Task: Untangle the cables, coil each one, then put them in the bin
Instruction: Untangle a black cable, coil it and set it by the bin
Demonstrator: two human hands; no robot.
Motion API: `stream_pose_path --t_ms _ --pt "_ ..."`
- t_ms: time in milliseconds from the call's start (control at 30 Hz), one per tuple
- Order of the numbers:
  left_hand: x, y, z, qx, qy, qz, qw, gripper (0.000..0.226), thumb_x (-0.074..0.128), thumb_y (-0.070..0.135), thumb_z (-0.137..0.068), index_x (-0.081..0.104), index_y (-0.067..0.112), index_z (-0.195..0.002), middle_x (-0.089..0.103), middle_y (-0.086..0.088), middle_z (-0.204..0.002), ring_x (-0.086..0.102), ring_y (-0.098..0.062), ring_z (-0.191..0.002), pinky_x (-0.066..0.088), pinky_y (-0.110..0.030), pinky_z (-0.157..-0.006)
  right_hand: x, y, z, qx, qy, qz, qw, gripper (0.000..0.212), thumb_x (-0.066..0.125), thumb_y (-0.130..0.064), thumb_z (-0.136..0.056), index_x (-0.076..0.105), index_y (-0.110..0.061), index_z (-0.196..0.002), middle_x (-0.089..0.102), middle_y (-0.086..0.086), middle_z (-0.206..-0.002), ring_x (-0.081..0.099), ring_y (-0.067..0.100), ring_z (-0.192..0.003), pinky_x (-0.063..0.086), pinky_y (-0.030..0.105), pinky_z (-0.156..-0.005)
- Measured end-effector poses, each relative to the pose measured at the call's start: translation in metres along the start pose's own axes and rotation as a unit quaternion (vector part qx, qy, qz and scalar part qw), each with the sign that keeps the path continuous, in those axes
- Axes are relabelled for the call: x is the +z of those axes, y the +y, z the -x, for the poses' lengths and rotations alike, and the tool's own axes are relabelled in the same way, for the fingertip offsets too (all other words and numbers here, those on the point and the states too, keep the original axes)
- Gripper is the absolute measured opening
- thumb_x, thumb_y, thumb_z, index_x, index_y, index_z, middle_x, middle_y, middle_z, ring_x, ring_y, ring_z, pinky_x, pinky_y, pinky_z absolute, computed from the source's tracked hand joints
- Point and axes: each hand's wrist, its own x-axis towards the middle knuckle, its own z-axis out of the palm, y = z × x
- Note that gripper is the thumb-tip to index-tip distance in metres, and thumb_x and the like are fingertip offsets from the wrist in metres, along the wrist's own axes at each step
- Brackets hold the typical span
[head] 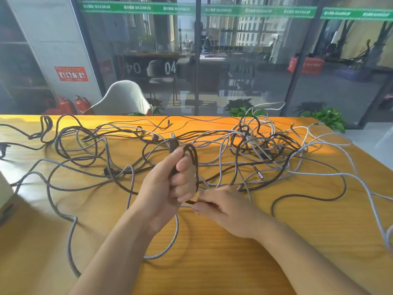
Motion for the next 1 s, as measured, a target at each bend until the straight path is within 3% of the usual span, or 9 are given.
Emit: stream_pose_path --t_ms 67,267,333,467,600,700,833,900,1000 --pt "-0.002 0.001 0.001 -0.014 -0.017 -0.001 1.000 0.043 0.046 0.038 -0.104 0.047 0.024 -0.064 0.028 0.013 -0.052 0.019 -0.006 -0.044 0.016 -0.023 -0.043 -0.009 0.008 0.000 0.015 0.018 -0.008 1.000 0.033 0.061 -0.054 -0.099 0.061 -0.029 -0.077 0.056 -0.007 -0.069 0.050 0.010 -0.067 0.036 0.023 -0.063" --pt "-0.010 0.007 0.003 -0.039 -0.114 0.010 0.993 0.045 0.040 0.034 -0.106 0.051 0.026 -0.063 0.025 0.012 -0.053 0.017 -0.010 -0.043 0.023 -0.020 -0.041 -0.036 0.037 0.004 0.058 0.103 -0.003 0.993 0.057 0.063 -0.084 -0.078 0.064 -0.027 -0.074 0.055 -0.004 -0.078 0.052 0.012 -0.073 0.044 0.033 -0.067" --pt "-0.014 0.010 0.004 -0.044 -0.163 0.013 0.986 0.041 0.051 0.036 -0.106 0.054 0.026 -0.067 0.026 0.012 -0.055 0.019 -0.009 -0.044 0.024 -0.021 -0.042 -0.044 0.044 0.005 0.064 0.117 -0.006 0.991 0.055 0.066 -0.084 -0.074 0.063 -0.029 -0.073 0.055 -0.007 -0.079 0.052 0.011 -0.075 0.042 0.026 -0.073" --pt "-0.018 0.015 0.005 -0.064 -0.225 0.032 0.972 0.035 0.057 0.036 -0.104 0.057 0.024 -0.071 0.028 0.012 -0.056 0.023 -0.009 -0.044 0.020 -0.023 -0.044 -0.054 0.056 0.003 0.056 0.139 0.045 0.988 0.042 0.066 -0.082 -0.076 0.062 -0.040 -0.074 0.065 -0.016 -0.083 0.058 0.009 -0.096 0.029 0.029 -0.109" --pt "-0.020 0.017 0.005 -0.081 -0.248 0.022 0.965 0.035 0.053 0.035 -0.106 0.058 0.023 -0.073 0.031 0.011 -0.057 0.024 -0.009 -0.044 0.021 -0.022 -0.044 -0.058 0.058 0.004 0.066 0.117 0.055 0.989 0.038 0.064 -0.076 -0.083 0.070 -0.038 -0.082 0.067 -0.018 -0.094 0.053 0.002 -0.113 0.025 0.032 -0.114" --pt "-0.015 0.013 0.005 -0.091 -0.178 -0.066 0.977 0.038 0.055 0.037 -0.101 0.053 0.026 -0.064 0.033 0.014 -0.054 0.025 -0.004 -0.042 0.020 -0.020 -0.042 -0.051 0.053 0.001 0.064 0.226 0.113 0.966 0.051 0.061 -0.082 -0.079 0.071 -0.032 -0.076 0.065 -0.018 -0.081 0.056 0.004 -0.094 0.033 0.034 -0.102" --pt "-0.003 0.003 0.004 -0.073 -0.086 -0.245 0.963 0.039 0.047 0.037 -0.099 0.048 0.022 -0.064 0.026 0.004 -0.057 0.020 -0.013 -0.049 0.020 -0.021 -0.046 -0.041 0.033 -0.006 0.007 0.379 0.208 0.902 0.045 0.073 -0.067 -0.082 0.069 -0.024 -0.070 0.057 -0.018 -0.064 0.053 0.010 -0.068 0.037 0.033 -0.075" --pt "0.006 -0.004 0.004 -0.046 -0.051 -0.327 0.943 0.041 0.046 0.036 -0.103 0.048 0.017 -0.066 0.026 0.000 -0.060 0.021 -0.015 -0.053 0.024 -0.020 -0.048 -0.036 0.022 -0.007 -0.010 0.397 0.164 0.903 0.042 0.075 -0.060 -0.086 0.070 -0.020 -0.072 0.061 -0.014 -0.064 0.056 0.012 -0.066 0.042 0.031 -0.068" --pt "0.017 -0.018 0.002 0.025 0.021 -0.387 0.921 0.049 0.047 0.033 -0.111 0.049 0.012 -0.066 0.029 -0.002 -0.061 0.022 -0.018 -0.055 0.023 -0.025 -0.050 -0.034 0.014 -0.005 0.042 0.381 -0.036 0.923 0.027 0.077 -0.043 -0.091 0.076 -0.018 -0.080 0.070 -0.009 -0.071 0.064 0.013 -0.068 0.049 0.027 -0.065"
